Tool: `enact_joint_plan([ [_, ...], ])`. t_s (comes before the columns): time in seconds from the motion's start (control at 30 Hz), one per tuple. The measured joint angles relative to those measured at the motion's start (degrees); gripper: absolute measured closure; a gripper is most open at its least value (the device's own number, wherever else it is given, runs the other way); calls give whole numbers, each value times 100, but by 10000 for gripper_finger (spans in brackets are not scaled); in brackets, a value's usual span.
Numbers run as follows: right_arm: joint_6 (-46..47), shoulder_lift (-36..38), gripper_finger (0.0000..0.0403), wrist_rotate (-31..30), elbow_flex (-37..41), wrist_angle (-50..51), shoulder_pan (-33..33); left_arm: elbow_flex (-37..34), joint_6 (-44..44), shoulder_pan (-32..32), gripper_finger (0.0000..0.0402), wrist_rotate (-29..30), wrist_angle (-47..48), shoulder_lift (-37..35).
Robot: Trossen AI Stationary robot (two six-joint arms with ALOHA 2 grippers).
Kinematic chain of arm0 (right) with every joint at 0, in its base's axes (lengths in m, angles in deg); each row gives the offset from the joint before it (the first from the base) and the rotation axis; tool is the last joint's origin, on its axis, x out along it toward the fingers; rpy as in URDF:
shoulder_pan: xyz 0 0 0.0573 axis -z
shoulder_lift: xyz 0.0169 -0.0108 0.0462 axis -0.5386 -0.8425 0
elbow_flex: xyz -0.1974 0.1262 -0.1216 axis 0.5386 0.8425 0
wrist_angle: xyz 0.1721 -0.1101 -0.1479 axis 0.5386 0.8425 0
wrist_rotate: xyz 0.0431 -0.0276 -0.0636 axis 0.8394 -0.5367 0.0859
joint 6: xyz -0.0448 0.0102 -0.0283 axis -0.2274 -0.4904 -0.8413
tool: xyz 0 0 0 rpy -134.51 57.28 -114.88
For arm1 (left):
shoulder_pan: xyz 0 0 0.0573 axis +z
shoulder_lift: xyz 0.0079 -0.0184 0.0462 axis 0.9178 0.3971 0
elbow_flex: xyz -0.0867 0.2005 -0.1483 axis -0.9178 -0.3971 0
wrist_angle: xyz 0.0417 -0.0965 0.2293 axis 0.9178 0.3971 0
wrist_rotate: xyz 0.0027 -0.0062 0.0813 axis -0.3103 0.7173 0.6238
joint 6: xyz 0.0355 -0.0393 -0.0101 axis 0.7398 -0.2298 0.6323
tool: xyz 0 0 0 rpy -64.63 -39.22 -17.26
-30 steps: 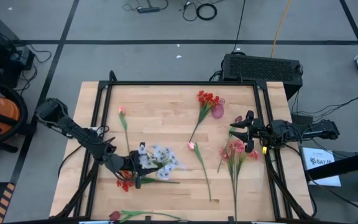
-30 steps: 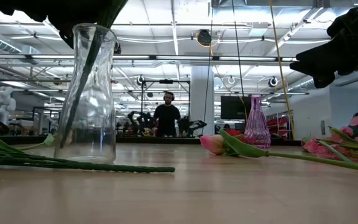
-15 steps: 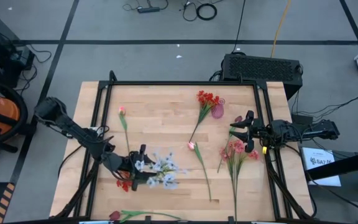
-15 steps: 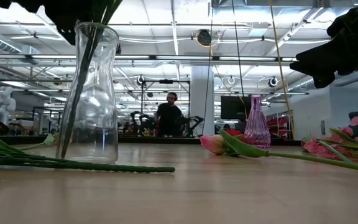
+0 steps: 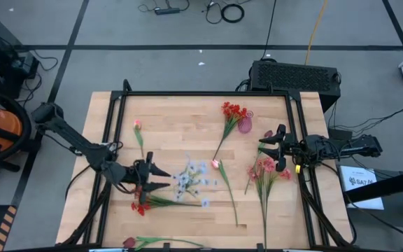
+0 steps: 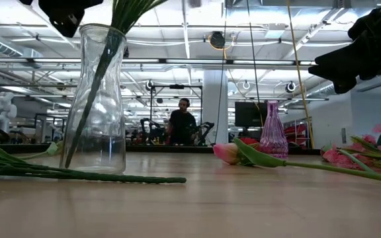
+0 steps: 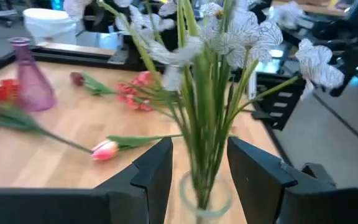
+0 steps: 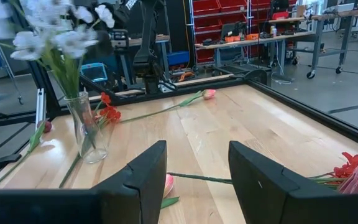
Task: Sort flowers into vase by color
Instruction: Put the white flowers into the transparent vase, then put the top red flower into the purple vase
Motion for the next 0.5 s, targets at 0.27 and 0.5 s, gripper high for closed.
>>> enact_joint_plan([
  [0.27, 0, 0, 238, 1, 0, -1, 0, 0, -740, 5, 243, 746, 1234, -730],
  [0.5, 1, 0, 238, 0, 0, -1, 2, 0, -897, 200, 243, 832, 1999, -785],
])
